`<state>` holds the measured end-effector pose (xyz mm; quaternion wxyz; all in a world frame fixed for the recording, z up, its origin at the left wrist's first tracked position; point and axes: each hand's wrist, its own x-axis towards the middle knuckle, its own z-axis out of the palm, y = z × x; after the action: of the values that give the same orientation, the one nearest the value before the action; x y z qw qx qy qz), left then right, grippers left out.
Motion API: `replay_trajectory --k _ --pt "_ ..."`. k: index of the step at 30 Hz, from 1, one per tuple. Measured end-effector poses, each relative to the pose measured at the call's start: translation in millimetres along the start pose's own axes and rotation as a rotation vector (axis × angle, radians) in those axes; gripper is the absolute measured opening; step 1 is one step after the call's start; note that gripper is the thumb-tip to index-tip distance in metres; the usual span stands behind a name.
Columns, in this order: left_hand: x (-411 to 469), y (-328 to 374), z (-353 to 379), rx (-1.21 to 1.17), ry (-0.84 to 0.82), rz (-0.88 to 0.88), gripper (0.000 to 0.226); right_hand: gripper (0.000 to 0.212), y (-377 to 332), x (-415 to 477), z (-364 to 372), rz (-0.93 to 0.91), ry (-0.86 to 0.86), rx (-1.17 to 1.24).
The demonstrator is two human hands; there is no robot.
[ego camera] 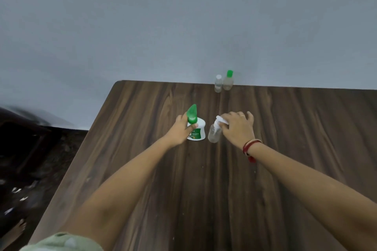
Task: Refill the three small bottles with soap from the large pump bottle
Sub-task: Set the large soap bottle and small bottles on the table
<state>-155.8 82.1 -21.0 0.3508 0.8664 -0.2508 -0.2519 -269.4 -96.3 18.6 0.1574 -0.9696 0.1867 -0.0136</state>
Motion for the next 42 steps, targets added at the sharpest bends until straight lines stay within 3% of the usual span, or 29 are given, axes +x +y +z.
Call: replay_trajectory --k 17,27,34,39,42 --pt "-121 -8 36 -0.007 -0.060 0.027 0.045 0.029 -1 -121 12 -0.054 -0.082 -0.117" --pt "-115 -19 24 0.025 -0.109 0.010 0.039 0.020 10 -114 17 0.031 -0.094 0.093" --pt "-96 -7 -17 0.030 -0.403 -0.021 0.070 0.035 12 -100 11 0.040 -0.189 0.221" --pt "-63 7 -50 0.150 -0.637 -0.154 0.095 0.035 13 -88 11 0.012 -0.267 0.237" --pt "-39 33 -71 0.308 -0.752 -0.224 0.088 0.032 16 -82 13 -0.021 -0.309 0.246"
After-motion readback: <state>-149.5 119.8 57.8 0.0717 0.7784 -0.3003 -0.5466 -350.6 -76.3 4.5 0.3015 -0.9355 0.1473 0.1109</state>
